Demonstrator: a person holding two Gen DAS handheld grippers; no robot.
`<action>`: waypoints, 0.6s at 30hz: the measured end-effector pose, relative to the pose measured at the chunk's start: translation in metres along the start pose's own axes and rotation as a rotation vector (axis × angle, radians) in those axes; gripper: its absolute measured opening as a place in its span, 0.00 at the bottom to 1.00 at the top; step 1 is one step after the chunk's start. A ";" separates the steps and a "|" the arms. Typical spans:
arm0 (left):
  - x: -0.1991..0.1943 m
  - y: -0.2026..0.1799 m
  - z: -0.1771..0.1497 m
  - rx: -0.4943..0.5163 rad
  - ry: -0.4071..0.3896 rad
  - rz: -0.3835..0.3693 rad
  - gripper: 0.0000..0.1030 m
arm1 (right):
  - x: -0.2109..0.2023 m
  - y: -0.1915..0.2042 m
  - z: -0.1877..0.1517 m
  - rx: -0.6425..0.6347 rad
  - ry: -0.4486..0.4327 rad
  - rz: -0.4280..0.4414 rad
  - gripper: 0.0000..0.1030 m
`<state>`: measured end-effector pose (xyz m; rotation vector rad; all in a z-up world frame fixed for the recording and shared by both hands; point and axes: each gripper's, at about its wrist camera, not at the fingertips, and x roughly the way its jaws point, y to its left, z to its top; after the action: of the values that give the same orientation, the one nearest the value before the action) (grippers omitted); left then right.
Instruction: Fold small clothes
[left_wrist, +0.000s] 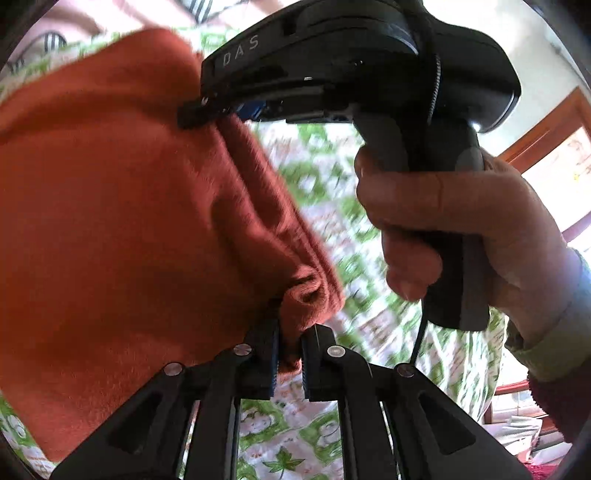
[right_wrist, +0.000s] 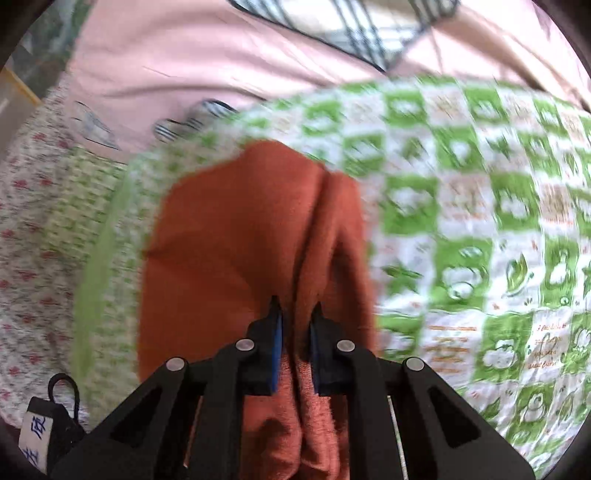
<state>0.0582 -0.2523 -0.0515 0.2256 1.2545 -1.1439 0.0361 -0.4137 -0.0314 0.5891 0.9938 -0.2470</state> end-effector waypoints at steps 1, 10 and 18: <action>-0.005 0.002 -0.002 -0.003 0.001 -0.016 0.10 | 0.002 -0.002 -0.001 -0.004 0.000 -0.004 0.13; -0.096 0.068 -0.009 -0.097 -0.120 0.043 0.47 | -0.034 -0.001 -0.004 0.058 -0.089 -0.030 0.30; -0.115 0.153 0.007 -0.346 -0.199 0.151 0.51 | -0.021 0.016 -0.009 0.043 -0.059 0.027 0.30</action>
<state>0.1947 -0.1215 -0.0202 -0.0517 1.2138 -0.7842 0.0257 -0.3970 -0.0113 0.6304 0.9249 -0.2602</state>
